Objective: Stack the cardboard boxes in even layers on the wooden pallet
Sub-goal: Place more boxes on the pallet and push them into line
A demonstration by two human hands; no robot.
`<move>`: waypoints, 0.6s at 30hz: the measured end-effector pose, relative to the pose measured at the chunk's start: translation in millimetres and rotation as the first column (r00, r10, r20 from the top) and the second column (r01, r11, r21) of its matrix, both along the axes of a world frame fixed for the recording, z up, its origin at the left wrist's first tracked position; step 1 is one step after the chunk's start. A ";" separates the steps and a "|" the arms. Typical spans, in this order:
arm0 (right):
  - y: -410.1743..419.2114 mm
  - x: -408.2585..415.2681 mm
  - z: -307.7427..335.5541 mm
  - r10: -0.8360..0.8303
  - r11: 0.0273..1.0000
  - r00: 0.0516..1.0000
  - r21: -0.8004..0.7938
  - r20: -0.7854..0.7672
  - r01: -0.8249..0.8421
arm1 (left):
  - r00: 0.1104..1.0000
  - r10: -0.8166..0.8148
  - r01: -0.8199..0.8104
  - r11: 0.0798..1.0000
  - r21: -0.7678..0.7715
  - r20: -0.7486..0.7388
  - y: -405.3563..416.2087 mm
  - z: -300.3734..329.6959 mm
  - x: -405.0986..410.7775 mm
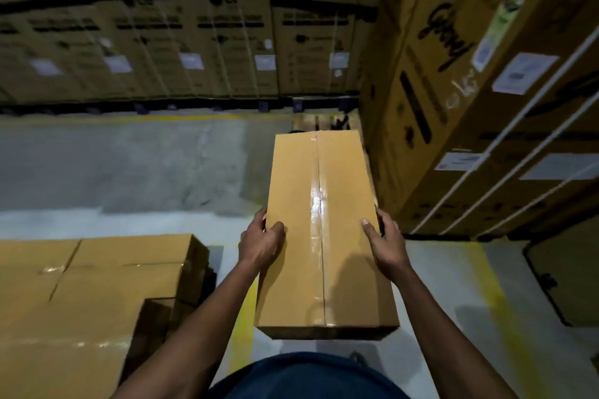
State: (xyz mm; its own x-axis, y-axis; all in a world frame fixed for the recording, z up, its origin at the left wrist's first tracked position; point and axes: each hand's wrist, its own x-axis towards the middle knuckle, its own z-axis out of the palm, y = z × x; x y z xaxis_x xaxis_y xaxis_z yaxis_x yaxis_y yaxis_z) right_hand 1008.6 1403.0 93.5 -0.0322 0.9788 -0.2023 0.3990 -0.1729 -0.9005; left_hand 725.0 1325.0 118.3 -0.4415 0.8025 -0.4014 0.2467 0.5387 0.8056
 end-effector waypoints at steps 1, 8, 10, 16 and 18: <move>0.6 -19.7 2.1 0.036 0.999 0.999 0.002 -0.005 -0.036 | 0.999 0.033 -0.033 0.999 0.002 0.010 -8.0 0.8 -16.6; 6.5 -144.7 5.8 0.253 0.966 0.964 0.036 0.087 -0.257 | 0.972 0.236 -0.237 0.969 0.065 0.025 -60.9 1.8 -121.0; 7.1 -180.4 4.0 0.313 0.948 0.944 0.033 0.105 -0.318 | 0.954 0.300 -0.301 0.950 0.086 0.026 -77.3 2.6 -143.6; 20.9 -280.4 -1.3 0.493 0.864 0.851 0.014 0.181 -0.503 | 0.861 0.503 -0.508 0.857 0.089 0.074 -121.3 2.1 -200.4; 27.9 -310.9 -2.8 0.560 0.819 0.805 0.018 0.194 -0.574 | 0.814 0.573 -0.579 0.812 0.075 0.095 -130.5 2.1 -214.5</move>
